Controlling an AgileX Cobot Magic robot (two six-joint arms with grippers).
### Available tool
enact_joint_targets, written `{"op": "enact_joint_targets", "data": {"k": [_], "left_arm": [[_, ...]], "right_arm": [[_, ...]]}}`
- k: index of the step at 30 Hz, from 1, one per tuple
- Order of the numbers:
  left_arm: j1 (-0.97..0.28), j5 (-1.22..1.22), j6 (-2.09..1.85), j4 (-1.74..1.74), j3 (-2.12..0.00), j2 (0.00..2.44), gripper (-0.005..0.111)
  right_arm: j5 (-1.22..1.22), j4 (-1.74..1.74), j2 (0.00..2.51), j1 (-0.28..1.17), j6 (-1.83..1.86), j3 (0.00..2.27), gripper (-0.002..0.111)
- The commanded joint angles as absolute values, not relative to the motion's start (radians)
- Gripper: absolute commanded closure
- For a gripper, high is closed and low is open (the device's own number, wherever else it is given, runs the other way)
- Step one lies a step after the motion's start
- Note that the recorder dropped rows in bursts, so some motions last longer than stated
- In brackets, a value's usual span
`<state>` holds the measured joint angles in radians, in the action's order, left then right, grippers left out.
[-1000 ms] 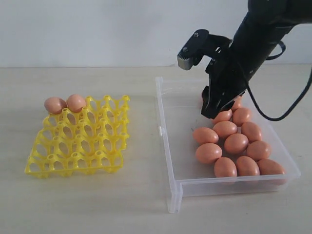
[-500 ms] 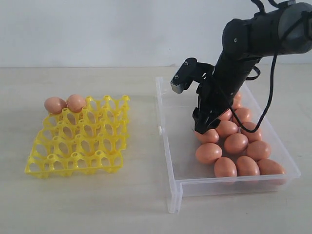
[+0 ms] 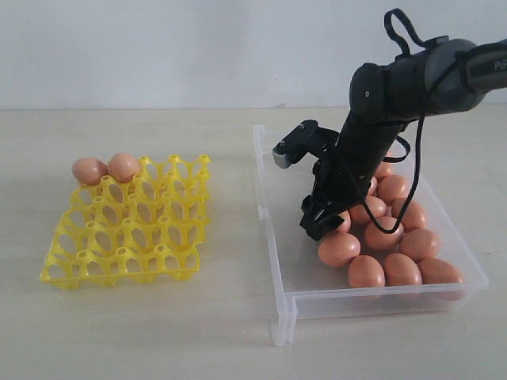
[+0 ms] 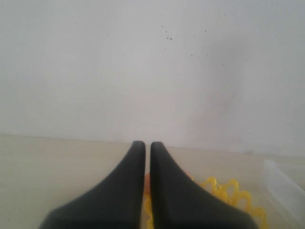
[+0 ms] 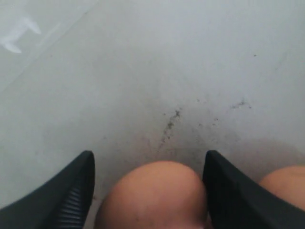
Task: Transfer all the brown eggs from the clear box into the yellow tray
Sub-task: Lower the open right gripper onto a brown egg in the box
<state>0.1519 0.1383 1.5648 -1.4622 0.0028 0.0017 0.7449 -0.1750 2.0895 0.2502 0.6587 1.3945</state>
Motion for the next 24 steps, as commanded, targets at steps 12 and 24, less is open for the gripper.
{"op": "enact_joint_targets", "data": {"k": [12, 24], "left_arm": [[0.147, 0.134, 1.562, -1.465, 0.000, 0.000, 0.103], [0.147, 0.134, 1.562, -1.465, 0.000, 0.000, 0.103]], "right_arm": [[0.742, -0.177, 2.091, 0.253, 0.420, 1.398, 0.063], [0.768, -0.171, 2.091, 0.253, 0.360, 1.398, 0.092]]}}
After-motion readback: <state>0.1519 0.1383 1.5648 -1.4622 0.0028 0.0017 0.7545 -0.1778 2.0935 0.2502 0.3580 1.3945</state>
